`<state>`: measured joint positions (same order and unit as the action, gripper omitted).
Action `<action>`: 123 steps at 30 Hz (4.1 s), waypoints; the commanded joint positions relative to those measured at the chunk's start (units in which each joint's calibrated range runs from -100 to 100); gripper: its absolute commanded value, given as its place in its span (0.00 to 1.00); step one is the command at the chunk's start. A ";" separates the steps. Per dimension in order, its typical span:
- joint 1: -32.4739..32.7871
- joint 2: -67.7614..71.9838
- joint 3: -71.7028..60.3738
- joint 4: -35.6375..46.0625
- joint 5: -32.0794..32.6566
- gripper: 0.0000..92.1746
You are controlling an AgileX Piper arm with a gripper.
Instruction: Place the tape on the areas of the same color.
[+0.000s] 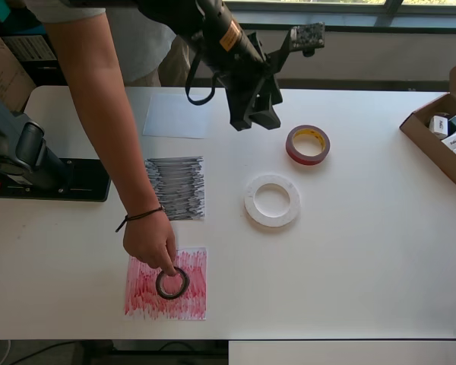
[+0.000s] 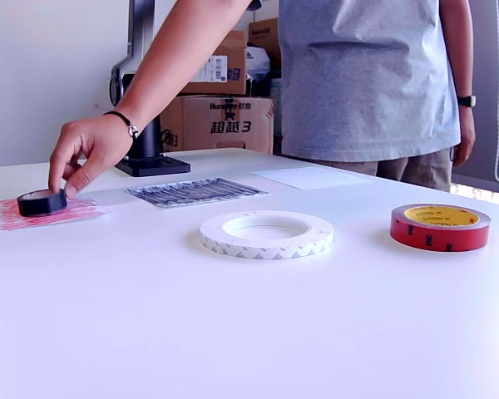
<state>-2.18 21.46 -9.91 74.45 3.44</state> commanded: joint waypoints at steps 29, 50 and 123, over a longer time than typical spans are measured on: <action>1.16 33.91 -10.03 2.47 4.19 0.57; 1.87 38.87 -10.58 2.30 4.43 0.57; 32.34 -0.14 43.85 -25.45 -10.30 0.00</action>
<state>28.07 21.09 24.72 52.58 -6.98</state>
